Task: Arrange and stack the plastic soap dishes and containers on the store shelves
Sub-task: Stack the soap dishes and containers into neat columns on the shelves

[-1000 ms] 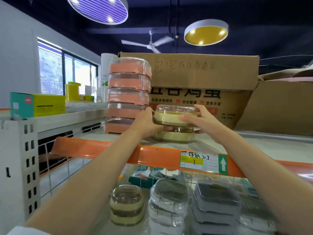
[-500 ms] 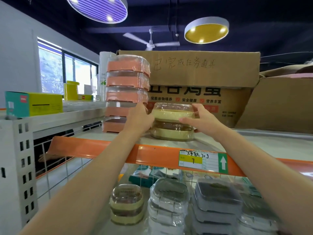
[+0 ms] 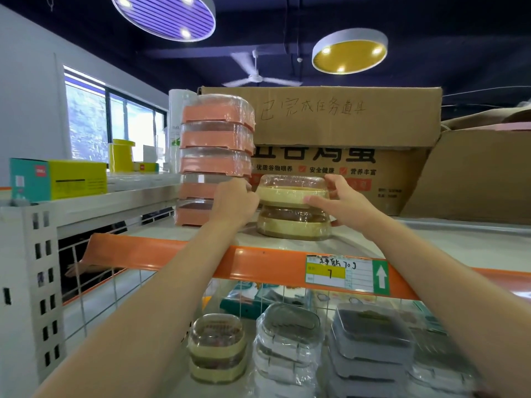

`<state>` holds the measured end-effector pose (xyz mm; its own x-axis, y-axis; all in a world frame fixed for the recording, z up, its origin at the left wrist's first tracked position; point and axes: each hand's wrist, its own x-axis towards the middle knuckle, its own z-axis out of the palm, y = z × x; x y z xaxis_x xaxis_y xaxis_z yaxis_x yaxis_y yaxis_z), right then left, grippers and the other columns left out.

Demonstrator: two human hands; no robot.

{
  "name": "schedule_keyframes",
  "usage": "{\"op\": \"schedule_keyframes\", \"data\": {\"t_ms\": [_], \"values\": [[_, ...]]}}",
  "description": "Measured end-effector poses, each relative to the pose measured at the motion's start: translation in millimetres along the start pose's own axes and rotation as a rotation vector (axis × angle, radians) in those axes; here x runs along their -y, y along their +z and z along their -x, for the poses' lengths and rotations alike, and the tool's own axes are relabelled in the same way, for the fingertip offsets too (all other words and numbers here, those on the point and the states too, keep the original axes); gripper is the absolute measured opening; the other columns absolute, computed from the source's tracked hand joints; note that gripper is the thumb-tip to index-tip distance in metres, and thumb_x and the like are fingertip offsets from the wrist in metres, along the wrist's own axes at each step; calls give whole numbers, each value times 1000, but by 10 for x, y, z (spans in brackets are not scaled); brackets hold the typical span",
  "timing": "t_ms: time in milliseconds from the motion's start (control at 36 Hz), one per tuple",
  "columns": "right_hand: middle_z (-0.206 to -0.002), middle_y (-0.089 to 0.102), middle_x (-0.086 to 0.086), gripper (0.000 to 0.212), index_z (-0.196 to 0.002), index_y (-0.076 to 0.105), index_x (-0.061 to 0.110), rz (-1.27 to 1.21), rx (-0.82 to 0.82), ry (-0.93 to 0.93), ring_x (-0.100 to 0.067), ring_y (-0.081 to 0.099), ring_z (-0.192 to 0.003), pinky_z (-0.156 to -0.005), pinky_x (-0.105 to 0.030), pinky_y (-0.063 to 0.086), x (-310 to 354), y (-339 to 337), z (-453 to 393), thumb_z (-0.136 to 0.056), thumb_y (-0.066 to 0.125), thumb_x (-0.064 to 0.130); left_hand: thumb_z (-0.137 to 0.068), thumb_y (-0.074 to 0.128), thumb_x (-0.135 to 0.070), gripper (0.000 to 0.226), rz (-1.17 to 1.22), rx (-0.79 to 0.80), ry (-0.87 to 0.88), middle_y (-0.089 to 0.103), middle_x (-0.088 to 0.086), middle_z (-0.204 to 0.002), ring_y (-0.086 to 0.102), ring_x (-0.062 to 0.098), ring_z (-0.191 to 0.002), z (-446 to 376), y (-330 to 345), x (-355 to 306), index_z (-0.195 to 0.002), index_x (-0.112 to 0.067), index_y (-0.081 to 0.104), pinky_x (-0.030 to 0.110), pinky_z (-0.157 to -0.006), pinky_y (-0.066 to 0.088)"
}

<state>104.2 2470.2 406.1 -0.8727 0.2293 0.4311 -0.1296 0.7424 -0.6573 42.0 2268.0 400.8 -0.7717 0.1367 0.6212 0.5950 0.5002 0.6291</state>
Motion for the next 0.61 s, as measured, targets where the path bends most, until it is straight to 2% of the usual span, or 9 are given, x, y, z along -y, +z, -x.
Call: {"op": "schedule_keyframes", "data": {"t_ms": [56,83,167,250,361,417,472,528,611], "values": [[-138,45,-2,82,-148,21,29,-8,9,3,-22,50,-116,-96,-44,49,5,0,12,-82,62,55,-88,47,-5,22,-71,71,35,65,10,-88,58,20,-76,15,4,-13,-98,0,66,24,-61,46],[-138,45,-2,80,-147,22,28,-8,4,2,-22,50,-117,-97,-44,48,6,-1,12,-83,62,54,-88,47,-6,23,-96,100,50,65,11,-88,56,17,-72,22,3,-20,-98,1,67,21,-58,42],[-137,46,-5,78,-144,27,25,-12,-24,-2,-23,49,-118,-99,-46,46,11,-16,8,-82,64,54,-88,50,-8,22,-118,146,89,67,13,-91,57,19,-75,35,-12,-33,-98,-1,69,23,-61,43],[-135,43,-8,81,-141,29,21,-13,-67,6,-24,48,-118,-100,-48,45,16,-42,7,-79,64,58,-86,55,-10,19,-109,184,122,69,9,-91,58,16,-78,46,-23,-46,-96,-6,71,15,-60,41],[-130,44,-8,82,-136,31,14,3,-96,21,-23,48,-115,-97,-45,47,4,-50,8,-77,65,60,-85,64,-20,17,-86,246,127,68,2,-92,60,15,-87,38,-6,-52,-98,-10,68,19,-66,43],[-131,43,-9,85,-137,29,13,12,-66,53,-24,49,-115,-94,-44,50,5,-38,6,-76,66,59,-84,68,-29,28,-91,258,123,67,0,-97,60,15,-92,25,0,-37,-105,-11,66,24,-75,46],[-132,43,-10,85,-138,28,13,-12,-51,72,-24,51,-114,-84,-38,55,11,-32,3,-77,68,56,-82,70,-37,40,-112,242,126,63,-1,-102,57,14,-95,11,5,-21,-111,-11,62,26,-78,44],[-131,44,-10,85,-138,29,12,-30,-46,71,-24,54,-111,-80,-36,56,20,-31,3,-77,69,55,-80,72,-40,46,-112,221,114,59,-2,-103,54,13,-94,12,3,-17,-113,-12,57,24,-74,43],[-131,48,-8,86,-138,30,15,-13,-35,62,-24,55,-111,-91,-42,53,-7,-24,-17,-75,68,58,-78,73,-42,45,-137,181,120,57,-4,-93,51,11,-86,16,-7,-26,-108,-12,59,18,-60,35]]}}
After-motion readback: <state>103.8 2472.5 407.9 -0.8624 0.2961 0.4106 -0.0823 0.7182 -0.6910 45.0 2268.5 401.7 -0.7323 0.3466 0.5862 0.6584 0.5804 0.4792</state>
